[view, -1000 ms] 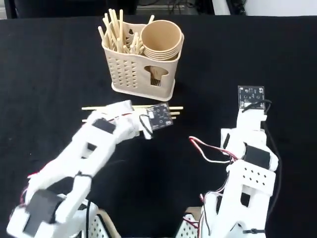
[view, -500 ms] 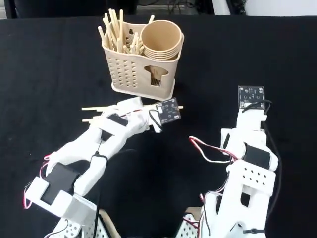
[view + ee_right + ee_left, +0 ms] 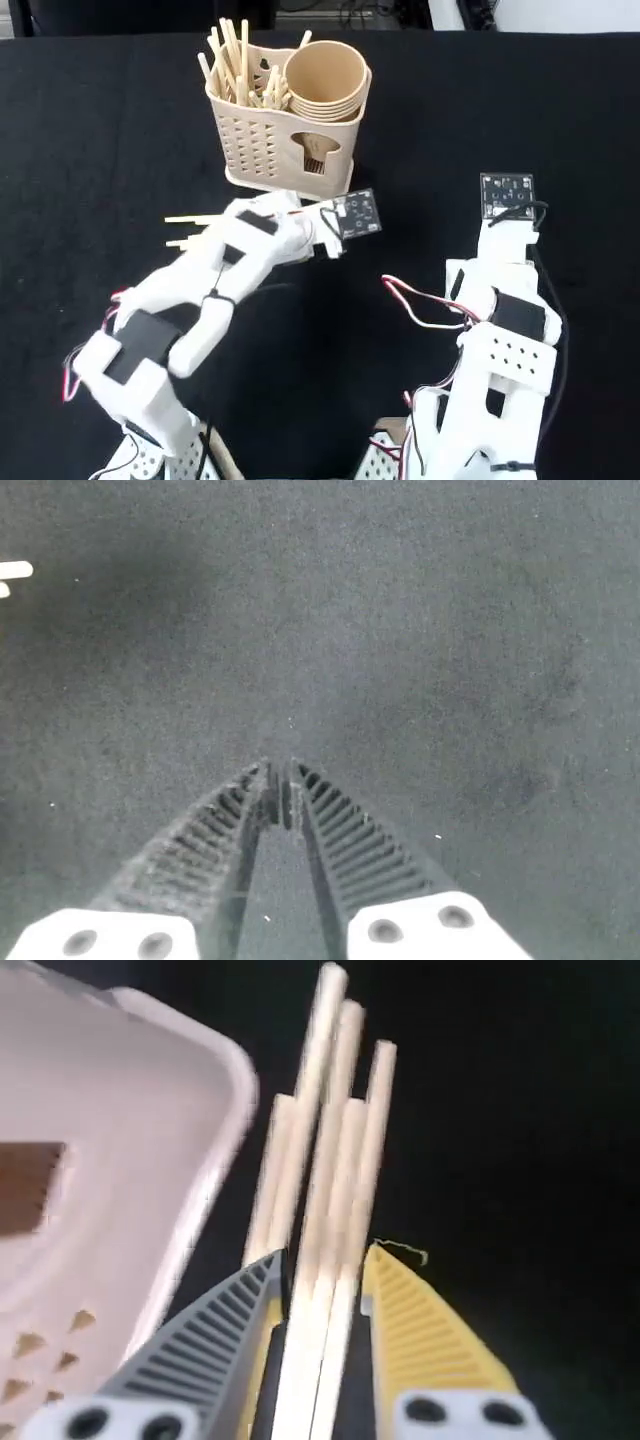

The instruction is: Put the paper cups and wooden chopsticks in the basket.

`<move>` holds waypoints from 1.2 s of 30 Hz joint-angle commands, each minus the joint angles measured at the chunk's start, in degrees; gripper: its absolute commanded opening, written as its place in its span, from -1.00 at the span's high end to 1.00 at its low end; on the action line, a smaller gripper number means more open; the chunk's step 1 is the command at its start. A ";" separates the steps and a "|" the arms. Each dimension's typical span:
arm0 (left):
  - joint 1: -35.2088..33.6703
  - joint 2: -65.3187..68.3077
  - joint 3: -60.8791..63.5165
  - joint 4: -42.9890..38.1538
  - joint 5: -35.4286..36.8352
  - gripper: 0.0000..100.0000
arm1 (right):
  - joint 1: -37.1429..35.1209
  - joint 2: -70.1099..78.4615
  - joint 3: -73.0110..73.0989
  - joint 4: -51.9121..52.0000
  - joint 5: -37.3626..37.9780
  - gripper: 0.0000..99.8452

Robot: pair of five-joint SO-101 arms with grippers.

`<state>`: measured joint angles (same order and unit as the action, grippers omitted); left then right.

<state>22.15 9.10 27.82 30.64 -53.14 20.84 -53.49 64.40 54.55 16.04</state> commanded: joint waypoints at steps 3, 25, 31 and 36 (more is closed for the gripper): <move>0.75 2.99 -6.55 2.90 0.26 0.73 | 0.44 -0.57 -2.68 -0.09 0.53 0.95; 0.48 -7.12 0.57 9.14 -2.02 0.94 | 0.44 -0.57 -1.80 -0.97 0.53 0.95; -2.15 -29.89 10.42 9.14 4.84 0.94 | 0.44 -0.48 -1.71 -1.76 0.53 0.95; -7.08 -50.90 14.20 9.14 14.24 0.94 | 0.44 -0.48 -1.71 -1.76 0.53 0.95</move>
<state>18.02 -28.35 41.54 39.78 -43.82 20.84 -53.49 64.40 54.02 16.04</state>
